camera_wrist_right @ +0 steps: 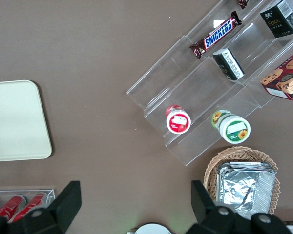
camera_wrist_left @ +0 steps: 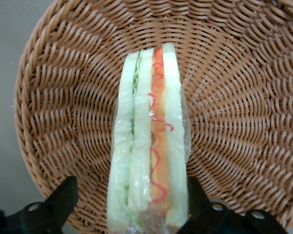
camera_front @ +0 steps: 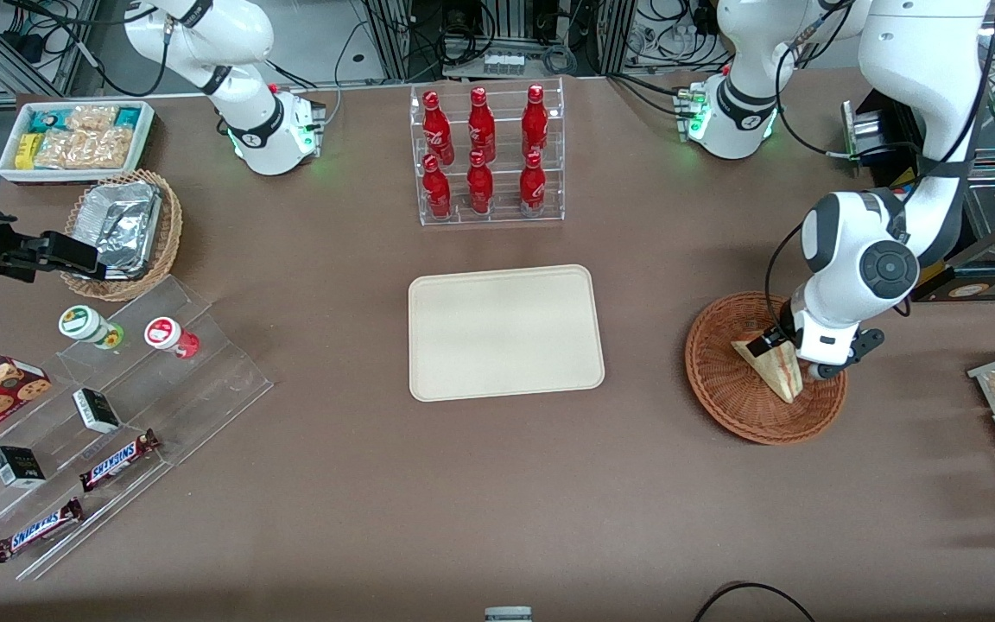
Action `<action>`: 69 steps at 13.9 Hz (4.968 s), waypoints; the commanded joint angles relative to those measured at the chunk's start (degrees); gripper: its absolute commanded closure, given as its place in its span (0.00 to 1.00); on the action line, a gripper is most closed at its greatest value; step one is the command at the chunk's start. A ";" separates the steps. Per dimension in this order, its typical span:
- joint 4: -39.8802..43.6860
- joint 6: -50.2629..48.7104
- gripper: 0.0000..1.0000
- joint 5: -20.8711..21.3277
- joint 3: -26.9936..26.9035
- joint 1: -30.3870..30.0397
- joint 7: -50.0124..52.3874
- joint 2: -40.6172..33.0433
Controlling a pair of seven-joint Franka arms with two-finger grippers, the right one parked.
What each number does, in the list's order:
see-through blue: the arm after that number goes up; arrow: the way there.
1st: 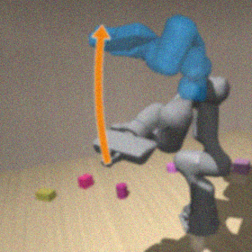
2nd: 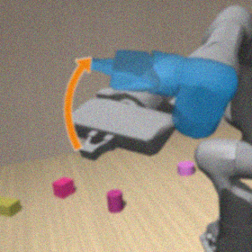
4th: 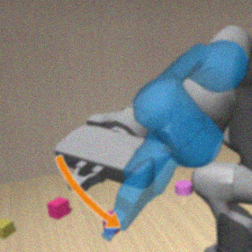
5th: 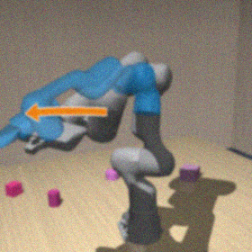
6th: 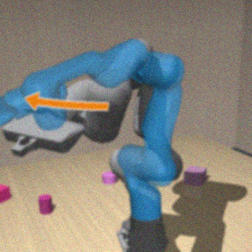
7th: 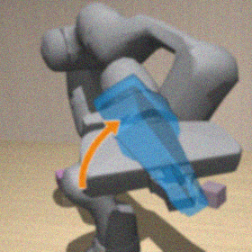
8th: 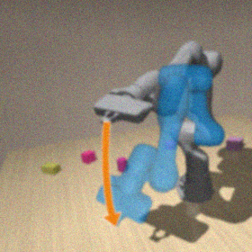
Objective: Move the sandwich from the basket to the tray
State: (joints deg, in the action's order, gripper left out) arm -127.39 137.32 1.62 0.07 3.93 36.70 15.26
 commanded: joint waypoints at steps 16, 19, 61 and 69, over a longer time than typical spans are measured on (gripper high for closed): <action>29.54 -34.83 1.00 4.97 0.02 15.64 2.32 -1.29; 33.69 -35.11 1.00 0.77 0.10 22.59 3.11 0.55; 44.95 -34.39 0.00 -6.46 -0.69 34.22 12.16 10.60; 44.69 -46.52 0.00 -2.06 -0.60 21.58 2.17 -1.71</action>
State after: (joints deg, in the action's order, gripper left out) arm -80.94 92.85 -1.13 -1.17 28.60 42.41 16.89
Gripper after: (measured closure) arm 0.000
